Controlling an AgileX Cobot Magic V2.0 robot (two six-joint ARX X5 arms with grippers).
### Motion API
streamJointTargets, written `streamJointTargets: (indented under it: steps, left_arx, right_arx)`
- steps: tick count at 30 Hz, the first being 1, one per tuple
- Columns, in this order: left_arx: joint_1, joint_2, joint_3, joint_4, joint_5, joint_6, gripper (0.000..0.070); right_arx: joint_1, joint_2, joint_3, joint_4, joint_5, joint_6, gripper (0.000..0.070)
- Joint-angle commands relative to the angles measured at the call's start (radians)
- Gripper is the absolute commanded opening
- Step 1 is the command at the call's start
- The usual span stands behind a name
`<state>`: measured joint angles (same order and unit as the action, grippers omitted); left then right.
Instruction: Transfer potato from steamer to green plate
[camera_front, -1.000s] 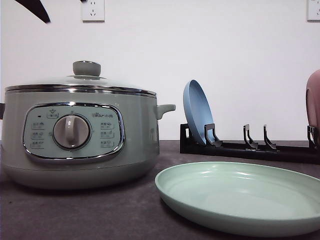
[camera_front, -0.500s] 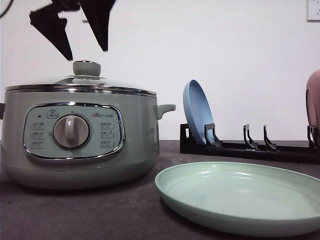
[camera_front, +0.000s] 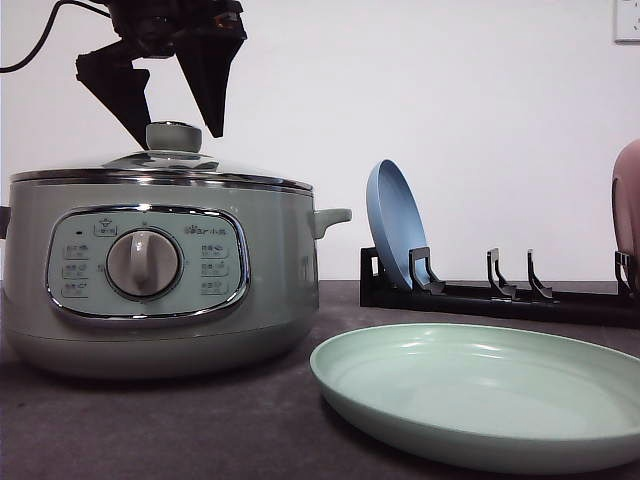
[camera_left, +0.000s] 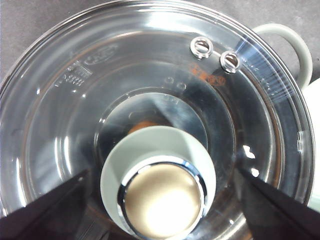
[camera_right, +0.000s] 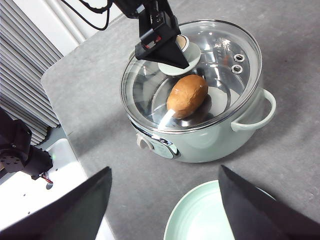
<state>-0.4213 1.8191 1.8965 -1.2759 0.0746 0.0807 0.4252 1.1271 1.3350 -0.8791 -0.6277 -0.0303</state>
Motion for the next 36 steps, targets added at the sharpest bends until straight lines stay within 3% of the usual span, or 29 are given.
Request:
streamJointTargets:
  steps: [1,4,14,17,29,36]
  left_arx:
    - [-0.006,0.020,0.030,0.000,-0.008,0.008,0.0502]
    - [-0.006,0.022,0.030,-0.010,-0.008,0.008,0.0463]
    - [-0.006,0.041,0.030,-0.018,-0.008,0.005,0.0455]
    - [-0.006,0.041,0.030,-0.018,-0.009,0.005,0.0392]
    - [-0.006,0.040,0.030,-0.043,-0.009,0.005,0.0016]
    - [-0.006,0.031,0.039,-0.043,-0.009,0.005,0.0001]
  right_arx:
    - [0.006,0.009,0.013,0.003,0.000,-0.015,0.0420]
    - [0.006,0.009,0.013,0.003,0.000,-0.015,0.0420]
    - [0.006,0.009,0.013,0.003,0.000,-0.015,0.0420]
    - [0.006,0.009,0.013,0.003,0.000,-0.016,0.0420]
    - [0.006,0.009,0.013,0.004,0.000,-0.016,0.0420]
    - [0.006,0.009,0.013,0.008,0.000,-0.015,0.0420]
